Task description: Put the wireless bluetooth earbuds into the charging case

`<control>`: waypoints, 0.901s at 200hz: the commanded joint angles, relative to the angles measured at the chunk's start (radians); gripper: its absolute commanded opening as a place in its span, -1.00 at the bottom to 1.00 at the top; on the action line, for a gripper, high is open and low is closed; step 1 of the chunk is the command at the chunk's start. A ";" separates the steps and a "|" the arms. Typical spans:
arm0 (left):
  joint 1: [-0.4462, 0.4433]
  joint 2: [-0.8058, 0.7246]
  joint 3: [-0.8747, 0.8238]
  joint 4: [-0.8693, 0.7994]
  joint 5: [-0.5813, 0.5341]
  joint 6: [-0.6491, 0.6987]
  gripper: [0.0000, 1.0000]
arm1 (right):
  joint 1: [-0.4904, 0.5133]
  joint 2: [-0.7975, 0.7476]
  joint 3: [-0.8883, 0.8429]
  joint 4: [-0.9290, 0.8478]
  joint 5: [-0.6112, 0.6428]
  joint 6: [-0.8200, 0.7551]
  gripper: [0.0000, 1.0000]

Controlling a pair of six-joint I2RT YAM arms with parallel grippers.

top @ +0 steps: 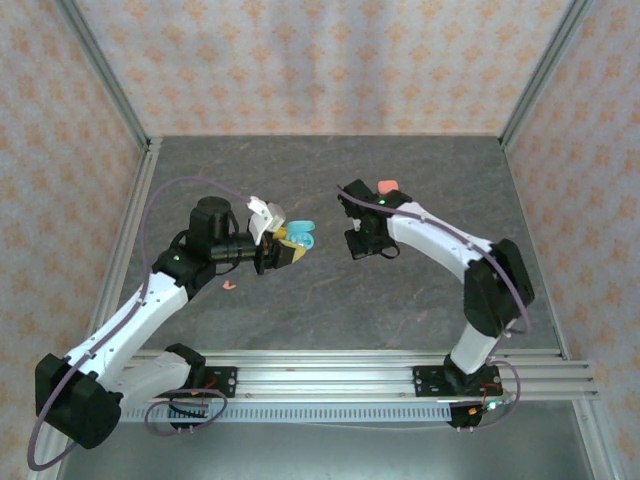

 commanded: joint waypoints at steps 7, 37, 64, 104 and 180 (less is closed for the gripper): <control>0.008 -0.015 0.037 0.008 0.009 -0.004 -0.90 | 0.000 -0.128 0.004 -0.008 -0.131 0.086 -0.84; 0.008 -0.013 0.030 0.026 0.015 -0.016 -0.90 | 0.000 -0.236 -0.016 0.060 -0.240 0.148 -0.87; 0.008 -0.010 0.026 0.026 0.021 -0.018 -0.90 | 0.005 -0.294 -0.004 0.099 -0.288 0.196 -0.93; 0.008 -0.001 0.037 0.029 0.038 -0.019 -0.90 | 0.035 -0.354 0.013 0.205 -0.384 0.234 -0.93; 0.008 0.011 0.053 0.036 0.054 -0.030 -0.90 | 0.099 -0.405 -0.045 0.317 -0.477 0.289 -0.93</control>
